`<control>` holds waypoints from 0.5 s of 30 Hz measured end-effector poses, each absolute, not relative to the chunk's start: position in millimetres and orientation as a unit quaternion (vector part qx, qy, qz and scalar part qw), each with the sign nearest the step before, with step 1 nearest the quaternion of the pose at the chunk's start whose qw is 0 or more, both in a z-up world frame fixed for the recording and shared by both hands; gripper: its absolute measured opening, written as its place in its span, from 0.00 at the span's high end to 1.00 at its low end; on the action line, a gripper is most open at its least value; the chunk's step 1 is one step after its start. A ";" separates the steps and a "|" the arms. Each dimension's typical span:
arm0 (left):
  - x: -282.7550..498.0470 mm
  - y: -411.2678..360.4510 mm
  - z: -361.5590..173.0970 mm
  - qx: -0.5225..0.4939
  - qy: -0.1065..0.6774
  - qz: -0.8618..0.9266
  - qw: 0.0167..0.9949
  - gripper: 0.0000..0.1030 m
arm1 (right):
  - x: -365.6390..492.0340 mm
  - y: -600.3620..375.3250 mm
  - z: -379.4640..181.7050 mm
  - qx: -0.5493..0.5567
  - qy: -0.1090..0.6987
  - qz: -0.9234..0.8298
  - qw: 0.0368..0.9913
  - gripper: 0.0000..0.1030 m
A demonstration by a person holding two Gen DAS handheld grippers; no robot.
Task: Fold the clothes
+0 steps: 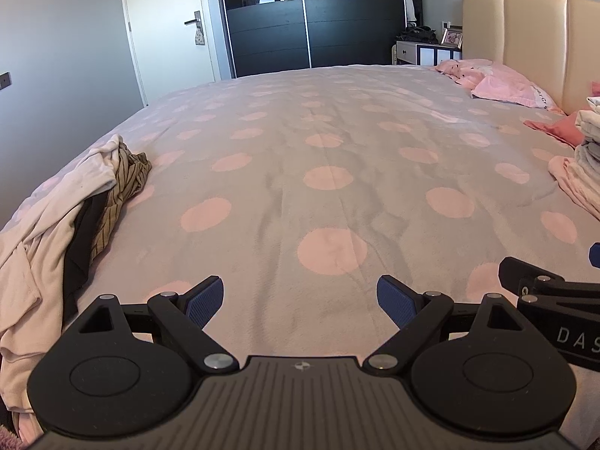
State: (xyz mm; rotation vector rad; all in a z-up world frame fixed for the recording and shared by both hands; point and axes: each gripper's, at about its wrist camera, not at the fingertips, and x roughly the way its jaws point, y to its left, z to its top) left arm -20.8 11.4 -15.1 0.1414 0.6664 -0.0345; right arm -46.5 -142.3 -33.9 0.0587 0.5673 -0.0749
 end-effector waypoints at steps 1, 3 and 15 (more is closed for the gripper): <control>-21.2 11.3 -14.9 0.069 0.326 -0.017 0.943 0.13 | -47.1 -142.0 -33.3 0.029 0.280 -0.036 0.959 0.02; -22.0 11.3 -14.4 0.069 0.326 -0.016 0.943 0.13 | -47.9 -141.8 -32.5 0.028 0.279 -0.034 0.959 0.02; -22.8 11.8 -11.1 0.071 0.323 -0.015 0.944 0.13 | -49.8 -140.4 -31.1 0.029 0.275 -0.033 0.960 0.02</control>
